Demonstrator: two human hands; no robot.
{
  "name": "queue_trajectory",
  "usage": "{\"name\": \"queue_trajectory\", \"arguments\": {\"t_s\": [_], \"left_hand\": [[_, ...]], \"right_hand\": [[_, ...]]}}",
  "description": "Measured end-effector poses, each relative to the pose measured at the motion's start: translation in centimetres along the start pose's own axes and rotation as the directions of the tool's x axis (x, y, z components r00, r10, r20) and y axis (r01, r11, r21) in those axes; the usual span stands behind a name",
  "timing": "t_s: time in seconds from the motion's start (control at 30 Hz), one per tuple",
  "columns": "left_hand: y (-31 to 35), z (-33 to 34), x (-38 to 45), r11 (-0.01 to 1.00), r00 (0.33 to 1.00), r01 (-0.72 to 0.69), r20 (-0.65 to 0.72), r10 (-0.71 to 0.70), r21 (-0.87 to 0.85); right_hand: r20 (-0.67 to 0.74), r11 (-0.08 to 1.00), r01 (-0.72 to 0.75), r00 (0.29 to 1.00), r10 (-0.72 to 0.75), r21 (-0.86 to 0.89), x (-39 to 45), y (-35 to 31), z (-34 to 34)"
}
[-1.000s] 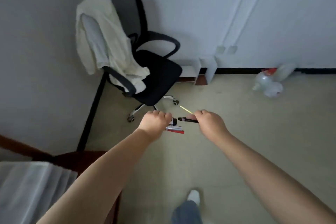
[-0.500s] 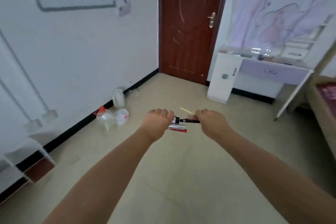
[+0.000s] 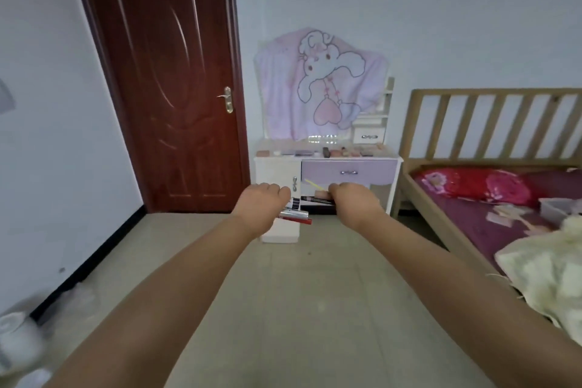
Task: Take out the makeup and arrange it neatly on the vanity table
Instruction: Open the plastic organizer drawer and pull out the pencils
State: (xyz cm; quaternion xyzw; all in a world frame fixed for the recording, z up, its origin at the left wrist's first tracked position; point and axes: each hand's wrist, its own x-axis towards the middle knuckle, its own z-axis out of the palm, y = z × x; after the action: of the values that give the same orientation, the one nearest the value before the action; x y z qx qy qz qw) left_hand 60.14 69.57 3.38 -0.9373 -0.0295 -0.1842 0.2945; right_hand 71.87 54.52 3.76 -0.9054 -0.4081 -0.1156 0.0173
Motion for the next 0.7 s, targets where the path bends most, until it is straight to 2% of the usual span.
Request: {"name": "queue_trajectory", "arguments": {"t_s": [0.03, 0.17, 0.23, 0.33, 0.4, 0.43, 0.47, 0.53, 0.7], "left_hand": [[-1.4, 1.5, 2.8, 1.000, 1.000, 0.006, 0.022, -0.006, -0.028], [-4.8, 4.6, 12.6, 0.997, 0.996, -0.083, -0.041, 0.082, -0.001], [-5.5, 7.8, 17.1, 0.995, 0.995, -0.099, 0.032, 0.099, -0.012], [-6.2, 13.5, 23.6, 0.995, 0.997, -0.045, 0.057, 0.050, -0.087], [-6.6, 15.5, 27.4, 0.994, 0.995, -0.095, 0.015, 0.096, -0.048], [-6.9, 16.9, 29.7, 0.994, 0.994, -0.101, -0.050, 0.099, -0.034], [-7.5, 18.5, 32.1, 0.995, 0.994, -0.088, -0.070, 0.085, -0.039], [-8.7, 21.7, 37.3, 0.992, 0.999, -0.024, 0.018, 0.026, -0.120], [-12.2, 28.7, 50.3, 0.989, 0.996, 0.086, 0.031, -0.083, -0.124]], "right_hand": [[-0.004, 1.000, -0.026, 1.000, 0.026, 0.007, 2.6, 1.0, 0.0], [-0.021, 0.992, -0.124, 0.992, 0.125, 0.034, 11.1, 5.0, 0.7], [-0.005, 0.986, -0.161, 0.987, 0.161, 0.037, 14.9, 7.3, 1.7], [-0.015, 0.983, -0.181, 0.983, 0.181, 0.035, 21.1, 11.0, 3.9], [-0.034, 0.982, -0.179, 0.983, 0.182, 0.066, 25.9, 13.5, 5.5], [-0.044, 0.982, -0.172, 0.983, 0.176, 0.083, 28.4, 14.8, 6.3], [-0.052, 0.983, -0.162, 0.985, 0.167, 0.089, 31.0, 16.1, 7.0], [-0.060, 0.986, -0.148, 0.986, 0.153, 0.073, 36.2, 18.8, 8.1], [-0.049, 0.983, -0.152, 0.986, 0.158, 0.104, 48.9, 25.6, 9.9]]}}
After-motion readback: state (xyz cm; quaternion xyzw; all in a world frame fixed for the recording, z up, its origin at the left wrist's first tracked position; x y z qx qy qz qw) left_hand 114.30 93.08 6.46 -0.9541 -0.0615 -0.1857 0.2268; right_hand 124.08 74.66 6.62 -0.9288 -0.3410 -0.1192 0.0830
